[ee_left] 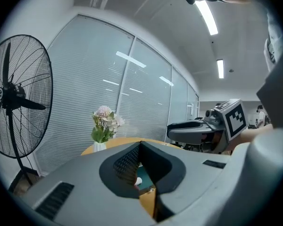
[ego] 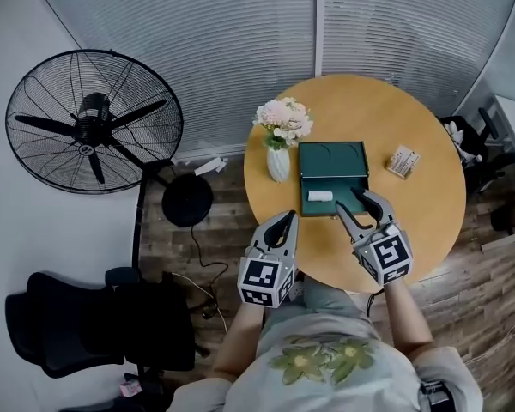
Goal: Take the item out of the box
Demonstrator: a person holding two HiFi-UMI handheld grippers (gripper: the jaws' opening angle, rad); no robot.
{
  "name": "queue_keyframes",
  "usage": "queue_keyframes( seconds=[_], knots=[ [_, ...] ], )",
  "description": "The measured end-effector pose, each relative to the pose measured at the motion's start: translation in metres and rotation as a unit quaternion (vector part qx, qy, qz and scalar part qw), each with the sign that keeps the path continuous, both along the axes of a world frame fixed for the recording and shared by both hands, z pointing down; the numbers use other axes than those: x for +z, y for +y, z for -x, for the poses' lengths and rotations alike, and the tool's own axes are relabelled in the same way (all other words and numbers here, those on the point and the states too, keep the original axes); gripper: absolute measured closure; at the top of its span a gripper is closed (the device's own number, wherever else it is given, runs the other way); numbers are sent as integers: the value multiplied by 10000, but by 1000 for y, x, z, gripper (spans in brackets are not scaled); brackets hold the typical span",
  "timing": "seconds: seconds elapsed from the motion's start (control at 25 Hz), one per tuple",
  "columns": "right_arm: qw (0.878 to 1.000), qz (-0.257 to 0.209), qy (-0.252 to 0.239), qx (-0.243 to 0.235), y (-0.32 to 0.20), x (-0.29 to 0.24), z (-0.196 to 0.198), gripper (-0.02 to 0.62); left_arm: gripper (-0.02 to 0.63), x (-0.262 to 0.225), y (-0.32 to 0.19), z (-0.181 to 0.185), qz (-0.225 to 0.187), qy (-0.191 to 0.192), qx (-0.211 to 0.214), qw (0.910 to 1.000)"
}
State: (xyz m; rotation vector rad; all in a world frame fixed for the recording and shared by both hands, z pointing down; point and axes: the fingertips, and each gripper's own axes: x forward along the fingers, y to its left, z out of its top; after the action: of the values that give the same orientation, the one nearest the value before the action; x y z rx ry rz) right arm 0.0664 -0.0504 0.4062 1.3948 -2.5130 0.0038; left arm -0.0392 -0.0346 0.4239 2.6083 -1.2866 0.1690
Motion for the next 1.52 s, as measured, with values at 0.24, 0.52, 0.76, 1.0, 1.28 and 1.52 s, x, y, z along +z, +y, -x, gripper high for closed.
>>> queue_keyframes(
  seconds=[0.24, 0.52, 0.76, 1.0, 1.28, 1.52],
  knots=[
    [9995, -16, 241, -218, -16, 4, 6, 416, 603, 8, -12, 2, 57, 6, 44, 10000],
    [9974, 301, 390, -528, -36, 19, 6, 416, 603, 7, -38, 0, 20, 62, 56, 10000],
    [9932, 630, 544, -815, -62, 43, 7, 416, 603, 19, -64, -1, 171, 65, 23, 9998],
    [9877, 1011, 767, -909, -82, 80, 1, 416, 603, 32, -84, -6, 302, 5, 32, 9995],
    [9795, 1283, 1011, -1182, -93, 109, 5, 416, 603, 50, -101, -10, 519, -37, 49, 9986],
    [9713, 1506, 1206, -1392, -99, 136, 8, 416, 603, 63, -111, -11, 638, -91, 59, 9979]
  ],
)
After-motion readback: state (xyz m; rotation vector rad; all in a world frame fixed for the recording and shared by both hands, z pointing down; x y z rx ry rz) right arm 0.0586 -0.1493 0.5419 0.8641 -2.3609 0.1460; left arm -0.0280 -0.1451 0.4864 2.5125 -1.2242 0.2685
